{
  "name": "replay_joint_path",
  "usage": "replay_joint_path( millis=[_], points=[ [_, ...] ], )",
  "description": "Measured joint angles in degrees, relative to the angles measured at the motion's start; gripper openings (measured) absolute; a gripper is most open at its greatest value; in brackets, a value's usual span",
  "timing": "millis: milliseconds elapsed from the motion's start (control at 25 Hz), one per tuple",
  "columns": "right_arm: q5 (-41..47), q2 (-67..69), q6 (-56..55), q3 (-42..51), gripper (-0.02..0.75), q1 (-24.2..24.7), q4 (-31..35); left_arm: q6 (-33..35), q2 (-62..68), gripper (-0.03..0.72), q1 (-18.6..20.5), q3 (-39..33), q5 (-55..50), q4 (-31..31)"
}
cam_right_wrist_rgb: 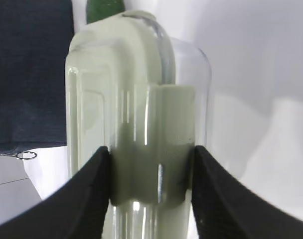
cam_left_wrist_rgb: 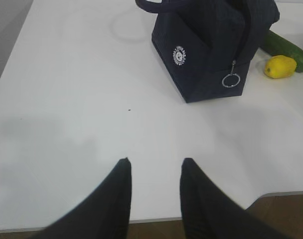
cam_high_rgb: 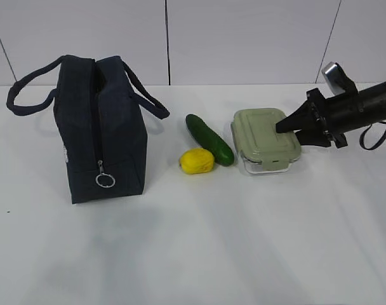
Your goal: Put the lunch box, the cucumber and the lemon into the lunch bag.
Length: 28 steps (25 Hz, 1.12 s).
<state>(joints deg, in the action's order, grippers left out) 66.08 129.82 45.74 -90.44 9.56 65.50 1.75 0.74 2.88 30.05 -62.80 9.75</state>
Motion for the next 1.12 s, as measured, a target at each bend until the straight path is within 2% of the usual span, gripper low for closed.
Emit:
replay_joint_path(
  millis=[360, 560, 840, 1120],
  points=[
    [0.0, -2.8, -2.1, 0.2, 0.353, -2.5, 2.5, 0.0, 2.3, 0.239, 0.0, 0.0, 0.3, 3.0],
    [0.2, -5.6, -3.0, 0.2, 0.353, -2.6, 4.6, 0.0, 7.7, 0.239, 0.0, 0.0, 1.6, 8.3],
    [0.3, -8.2, -4.2, 0.3, 0.352, -2.7, 7.6, -0.1, 13.6, 0.242, 0.0, 0.0, 8.6, 16.3],
    [0.5, -11.6, -4.4, 0.3, 0.352, -4.6, 9.6, -0.1, 22.3, 0.307, 0.0, 0.0, 15.1, 21.1]
  ],
)
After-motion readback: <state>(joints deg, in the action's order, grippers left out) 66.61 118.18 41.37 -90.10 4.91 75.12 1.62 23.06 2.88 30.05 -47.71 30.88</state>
